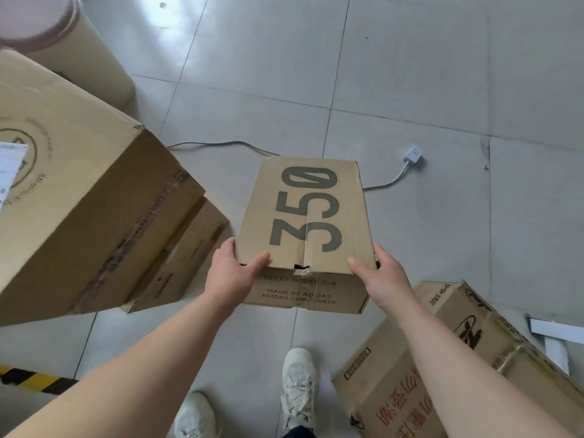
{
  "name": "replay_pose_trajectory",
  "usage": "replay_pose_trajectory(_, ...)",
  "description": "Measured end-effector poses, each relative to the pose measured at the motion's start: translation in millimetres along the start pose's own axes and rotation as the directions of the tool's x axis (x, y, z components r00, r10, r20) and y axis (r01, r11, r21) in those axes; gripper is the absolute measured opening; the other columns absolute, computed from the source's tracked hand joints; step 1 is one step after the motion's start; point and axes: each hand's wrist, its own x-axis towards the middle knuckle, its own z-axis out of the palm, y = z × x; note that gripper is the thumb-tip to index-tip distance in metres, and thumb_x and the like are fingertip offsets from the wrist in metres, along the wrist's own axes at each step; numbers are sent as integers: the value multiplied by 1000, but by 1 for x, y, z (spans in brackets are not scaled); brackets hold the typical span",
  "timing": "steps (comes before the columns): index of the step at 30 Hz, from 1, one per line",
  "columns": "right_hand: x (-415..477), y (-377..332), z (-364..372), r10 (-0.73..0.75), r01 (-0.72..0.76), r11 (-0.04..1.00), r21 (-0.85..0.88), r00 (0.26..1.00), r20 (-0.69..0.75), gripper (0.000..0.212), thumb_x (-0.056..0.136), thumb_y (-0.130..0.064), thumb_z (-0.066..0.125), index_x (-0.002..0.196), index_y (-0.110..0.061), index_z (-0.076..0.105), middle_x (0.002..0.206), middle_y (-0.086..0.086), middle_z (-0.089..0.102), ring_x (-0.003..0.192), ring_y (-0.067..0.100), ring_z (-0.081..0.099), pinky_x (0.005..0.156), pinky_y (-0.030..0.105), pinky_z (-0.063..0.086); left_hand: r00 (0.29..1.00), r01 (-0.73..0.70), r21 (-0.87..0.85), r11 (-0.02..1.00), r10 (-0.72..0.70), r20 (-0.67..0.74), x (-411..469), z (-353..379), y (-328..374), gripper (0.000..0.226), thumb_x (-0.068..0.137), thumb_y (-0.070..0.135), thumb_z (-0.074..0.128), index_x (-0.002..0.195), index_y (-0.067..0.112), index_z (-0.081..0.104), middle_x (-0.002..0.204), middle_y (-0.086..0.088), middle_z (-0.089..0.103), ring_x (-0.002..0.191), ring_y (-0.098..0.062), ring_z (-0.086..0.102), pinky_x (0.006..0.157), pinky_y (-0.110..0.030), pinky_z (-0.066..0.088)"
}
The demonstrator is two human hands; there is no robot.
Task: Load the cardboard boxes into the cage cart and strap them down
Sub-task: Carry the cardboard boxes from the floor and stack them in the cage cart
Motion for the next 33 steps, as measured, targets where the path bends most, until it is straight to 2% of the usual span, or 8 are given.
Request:
replay_pose_trajectory(2, 19, 19, 14, 16, -16, 999, -38, 1000, 12, 31, 89, -34, 63, 120, -32, 58, 109, -18, 66, 102, 10, 62, 93, 35, 50, 1000, 15, -5, 1000, -15, 7, 16, 13, -20, 62, 85, 37, 71, 136, 15, 43, 122, 0, 54, 101, -17, 55, 76, -31, 47)
replay_pose_trajectory(10, 69, 79, 50, 106, -101, 984, -149, 994, 28, 44, 89, -28, 64, 131, -20, 52, 117, -6, 65, 104, 15, 61, 92, 32, 48, 1000, 15, 61, 998, -16, 15, 63, 59, -78, 47, 82, 32, 75, 120, 21, 48, 120, -1, 58, 103, -19, 57, 88, -40, 52)
replay_pose_trajectory(14, 75, 91, 62, 154, -148, 962, -231, 988, 7, 72, 86, -36, 64, 149, -21, 31, 145, 1, 49, 128, 22, 50, 107, 39, 42, 999, 13, 152, 988, -20, 45, 78, 73, -87, 44, 89, 27, 68, 126, 17, 48, 127, -3, 57, 112, -22, 55, 96, -39, 47)
replay_pose_trajectory(18, 69, 75, 70, 93, -74, 960, -272, 994, 56, 76, 91, -33, 62, 154, -24, 19, 155, 2, 32, 141, 19, 34, 113, 37, 33, 996, 20, 192, 981, -37, 84, 76, 70, -86, 56, 95, 26, 60, 145, 15, 37, 138, -3, 52, 122, -23, 53, 99, -37, 45)
replay_pose_trajectory(22, 55, 29, 76, -34, 59, 940, -336, 996, 80, 65, 94, -36, 57, 151, -26, 28, 152, 0, 38, 134, 19, 41, 107, 38, 39, 999, -22, 145, 989, 18, 29, 58, 38, -67, 60, 96, 25, 58, 150, 19, 33, 142, 0, 50, 126, -21, 50, 100, -36, 44)
replay_pose_trajectory(27, 32, -67, 92, -188, 212, 912, -350, 977, 100, 54, 97, -39, 51, 148, -30, 36, 141, -2, 50, 99, 12, 55, 75, 22, 42, 967, -198, 125, 972, 215, -139, 28, -41, -31, 53, 95, 26, 58, 145, 18, 42, 143, 3, 50, 131, -13, 46, 110, -30, 37)
replay_pose_trajectory(31, 6, -154, 121, -328, 360, 873, -330, 933, 149, 53, 97, -42, 50, 147, -27, 39, 142, -6, 49, 109, 12, 54, 93, 29, 40, 869, -350, 149, 925, 380, -316, -4, -114, -6, 47, 94, 25, 60, 140, 18, 50, 137, 7, 55, 127, -7, 48, 105, -21, 35)
replay_pose_trajectory(33, -6, -195, 138, -374, 410, 862, -297, 911, 173, 53, 97, -42, 50, 147, -26, 38, 147, -6, 45, 129, 15, 46, 105, 35, 37, 824, -374, 140, 917, 397, -404, -19, -150, -1, 46, 93, 24, 60, 138, 18, 52, 134, 8, 56, 125, -5, 49, 102, -19, 36)
